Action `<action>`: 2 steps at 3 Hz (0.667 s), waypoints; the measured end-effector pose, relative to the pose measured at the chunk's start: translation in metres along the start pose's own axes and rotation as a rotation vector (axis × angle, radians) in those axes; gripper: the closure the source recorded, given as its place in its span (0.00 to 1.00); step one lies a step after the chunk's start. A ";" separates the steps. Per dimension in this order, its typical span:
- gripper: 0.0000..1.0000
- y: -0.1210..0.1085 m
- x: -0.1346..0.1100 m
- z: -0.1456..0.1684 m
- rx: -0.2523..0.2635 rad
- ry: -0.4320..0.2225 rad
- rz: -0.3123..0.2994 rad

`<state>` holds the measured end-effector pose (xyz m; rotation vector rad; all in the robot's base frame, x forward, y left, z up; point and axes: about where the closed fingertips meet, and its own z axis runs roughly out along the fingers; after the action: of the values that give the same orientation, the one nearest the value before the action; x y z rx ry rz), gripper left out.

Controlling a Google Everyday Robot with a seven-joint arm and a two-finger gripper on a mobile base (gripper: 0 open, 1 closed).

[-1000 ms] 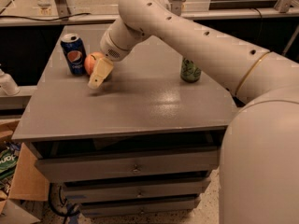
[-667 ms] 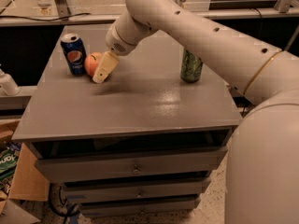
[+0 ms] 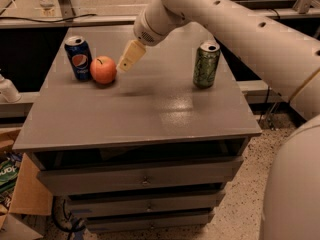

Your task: Move apple near pepsi can

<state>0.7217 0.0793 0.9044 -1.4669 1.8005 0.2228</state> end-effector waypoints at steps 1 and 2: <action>0.00 -0.027 0.015 -0.024 0.091 0.005 0.049; 0.00 -0.057 0.027 -0.046 0.190 -0.006 0.108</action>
Offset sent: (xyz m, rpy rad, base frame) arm 0.0500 -0.1104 0.0582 0.0978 -0.1419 -0.3312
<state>0.7512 0.0143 0.9367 -1.2371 1.8445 0.1059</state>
